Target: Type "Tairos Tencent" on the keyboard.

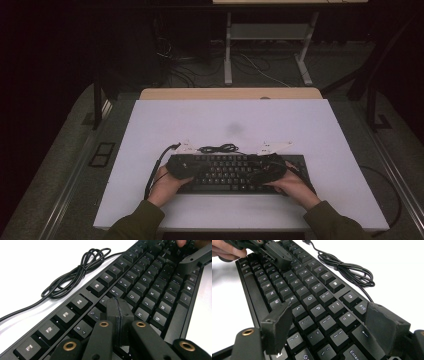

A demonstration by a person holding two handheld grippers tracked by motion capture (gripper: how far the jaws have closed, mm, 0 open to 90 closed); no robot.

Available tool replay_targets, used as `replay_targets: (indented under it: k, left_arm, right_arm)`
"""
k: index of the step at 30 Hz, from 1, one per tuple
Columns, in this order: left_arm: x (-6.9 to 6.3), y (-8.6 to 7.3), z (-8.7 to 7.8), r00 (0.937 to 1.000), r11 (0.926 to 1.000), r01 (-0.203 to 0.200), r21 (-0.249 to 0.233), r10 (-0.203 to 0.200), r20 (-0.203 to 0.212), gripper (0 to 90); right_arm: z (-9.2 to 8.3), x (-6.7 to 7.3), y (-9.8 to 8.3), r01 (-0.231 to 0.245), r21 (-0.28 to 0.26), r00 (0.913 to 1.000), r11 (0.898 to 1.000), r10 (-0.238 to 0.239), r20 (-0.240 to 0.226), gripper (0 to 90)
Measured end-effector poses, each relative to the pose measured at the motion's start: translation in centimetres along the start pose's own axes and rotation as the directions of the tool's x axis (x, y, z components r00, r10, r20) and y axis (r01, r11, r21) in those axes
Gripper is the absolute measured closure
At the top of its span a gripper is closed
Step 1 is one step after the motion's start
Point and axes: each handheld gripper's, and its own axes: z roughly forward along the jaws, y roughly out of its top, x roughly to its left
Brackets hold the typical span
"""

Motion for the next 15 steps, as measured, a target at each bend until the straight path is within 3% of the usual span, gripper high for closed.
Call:
replay_targets:
  k: [5, 7, 15]
  left_arm:
    - [-0.14, -0.02, 0.28, 1.0000, 0.9999, 0.003, 0.013, -0.003, -0.002, 89.5]
    - [-0.10, 0.05, 0.23, 0.9999, 0.9995, -0.017, 0.027, 0.017, -0.002, 89.5]
    - [-0.10, 0.10, -0.01, 1.0000, 1.0000, 0.002, 0.000, -0.002, 0.006, 89.4]
  right_arm:
    - [-0.05, -0.01, 0.00, -0.004, -0.002, 1.0000, 1.000, 0.004, 0.003, 22.1]
    - [-0.01, 0.01, -0.01, -0.005, -0.005, 1.0000, 1.000, 0.005, 0.005, 22.1]
    - [-0.07, -0.01, 0.00, -0.007, -0.005, 1.0000, 1.000, 0.007, 0.003, 22.0]
